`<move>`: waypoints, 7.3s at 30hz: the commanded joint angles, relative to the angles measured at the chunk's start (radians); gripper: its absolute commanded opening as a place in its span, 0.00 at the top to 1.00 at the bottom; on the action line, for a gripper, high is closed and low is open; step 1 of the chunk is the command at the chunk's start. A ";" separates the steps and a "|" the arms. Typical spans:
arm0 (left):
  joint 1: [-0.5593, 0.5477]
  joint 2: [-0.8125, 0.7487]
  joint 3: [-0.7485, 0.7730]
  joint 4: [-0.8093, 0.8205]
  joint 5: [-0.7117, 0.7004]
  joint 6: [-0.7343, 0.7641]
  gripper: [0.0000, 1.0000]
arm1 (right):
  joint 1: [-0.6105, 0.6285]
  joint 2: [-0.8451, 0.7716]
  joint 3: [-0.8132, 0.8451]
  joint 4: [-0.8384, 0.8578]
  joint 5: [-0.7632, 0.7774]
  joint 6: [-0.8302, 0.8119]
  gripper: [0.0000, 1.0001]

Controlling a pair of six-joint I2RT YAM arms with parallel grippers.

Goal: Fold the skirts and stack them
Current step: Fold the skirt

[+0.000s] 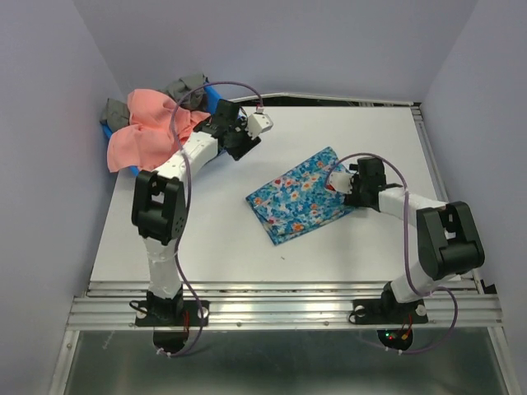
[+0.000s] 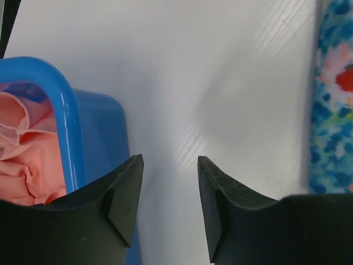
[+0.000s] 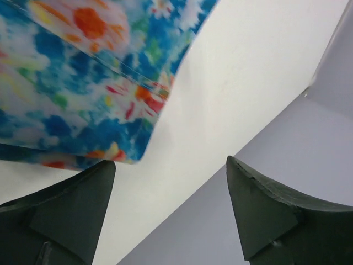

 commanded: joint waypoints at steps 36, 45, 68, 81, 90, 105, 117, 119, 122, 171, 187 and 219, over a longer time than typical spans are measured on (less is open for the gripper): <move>-0.307 -0.422 -0.659 -0.023 0.289 0.049 0.50 | -0.252 0.559 0.775 -0.836 -0.764 1.208 0.29; -0.252 -0.563 -0.630 0.016 0.230 -0.013 0.32 | -0.193 0.808 1.159 -0.791 -0.731 1.084 0.39; -0.252 -0.439 -0.917 0.355 0.205 0.972 0.27 | 0.063 0.601 1.077 -0.771 -0.809 1.148 0.25; -0.254 -0.352 -0.925 0.244 0.211 1.148 0.36 | 0.094 0.652 0.895 -0.639 -0.820 1.138 0.29; -0.249 -0.249 -0.805 0.136 0.211 1.111 0.58 | 0.094 0.687 0.864 -0.628 -0.771 1.086 0.31; -0.333 -0.333 -0.507 -0.519 0.369 0.908 1.00 | 0.126 0.584 0.795 -0.572 -0.787 1.104 0.29; -0.392 -0.208 -0.377 -0.521 0.407 0.515 1.00 | 0.126 0.426 0.573 0.074 -1.149 1.913 0.25; -0.393 -0.197 -0.337 -0.524 0.413 0.467 1.00 | 0.137 0.432 0.502 0.265 -1.182 2.123 0.28; -0.393 -0.181 -0.294 -0.535 0.424 0.421 1.00 | 0.187 0.481 0.420 0.576 -1.215 2.331 0.34; -0.487 -0.169 -0.127 -0.710 0.447 0.240 0.97 | 0.170 0.698 0.788 -0.326 -1.047 1.457 0.48; -0.485 -0.140 -0.072 -0.711 0.413 0.214 0.90 | 0.327 0.563 0.542 -0.273 -1.139 1.461 0.58; -0.399 -0.060 -0.171 -0.270 0.087 0.185 0.84 | 0.365 0.595 0.590 -0.262 -1.102 1.501 0.54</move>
